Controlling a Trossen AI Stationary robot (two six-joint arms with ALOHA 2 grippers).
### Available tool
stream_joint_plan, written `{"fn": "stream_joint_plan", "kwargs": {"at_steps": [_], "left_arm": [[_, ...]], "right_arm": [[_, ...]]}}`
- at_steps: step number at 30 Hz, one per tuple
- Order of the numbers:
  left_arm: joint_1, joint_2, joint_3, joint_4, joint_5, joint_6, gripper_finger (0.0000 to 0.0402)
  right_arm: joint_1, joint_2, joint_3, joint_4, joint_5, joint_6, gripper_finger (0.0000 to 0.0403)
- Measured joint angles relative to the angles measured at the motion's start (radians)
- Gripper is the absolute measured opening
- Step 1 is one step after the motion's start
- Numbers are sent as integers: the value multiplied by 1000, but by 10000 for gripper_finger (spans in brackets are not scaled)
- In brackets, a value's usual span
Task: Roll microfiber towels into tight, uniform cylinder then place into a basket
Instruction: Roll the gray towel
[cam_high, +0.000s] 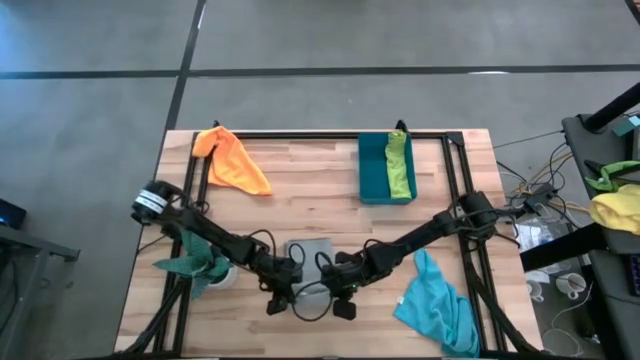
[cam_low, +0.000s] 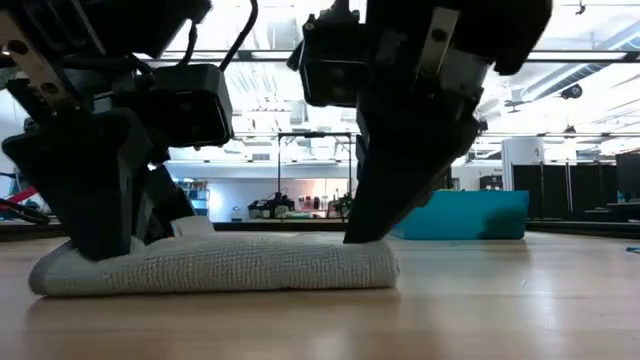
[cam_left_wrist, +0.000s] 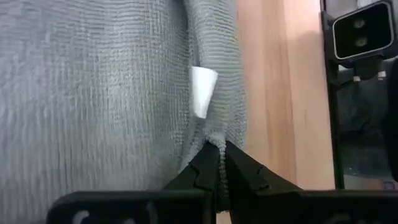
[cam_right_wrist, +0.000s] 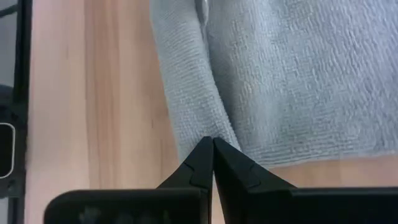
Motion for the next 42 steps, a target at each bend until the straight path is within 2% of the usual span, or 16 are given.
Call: {"fn": "stream_joint_plan", "kwargs": {"at_steps": [4,8,13,16,20,27,37,42], "left_arm": [[0,-57,0,-53,-31,0,0],[0,-127,-4,-108,-110,2,0],[-23,-210,-33,-131,-296,43,0],[-32,-203,-36,-116,-330,111,0],[-29,-166,-33,-107,-295,116,0],[-24,-124,-28,-62,-136,143,0],[-5,-91,-29,-28,-103,133,2],[-2,-85,-29,-27,-104,141,44]], "right_arm": [[0,7,-1,1,-8,1,9],[1,19,-1,4,-23,19,9],[1,25,0,11,-32,33,9],[1,26,0,8,-36,30,9],[1,26,0,0,-43,30,8],[1,26,-1,0,-43,26,8],[2,27,-2,1,-43,25,8],[2,28,-1,1,-43,25,8]]}}
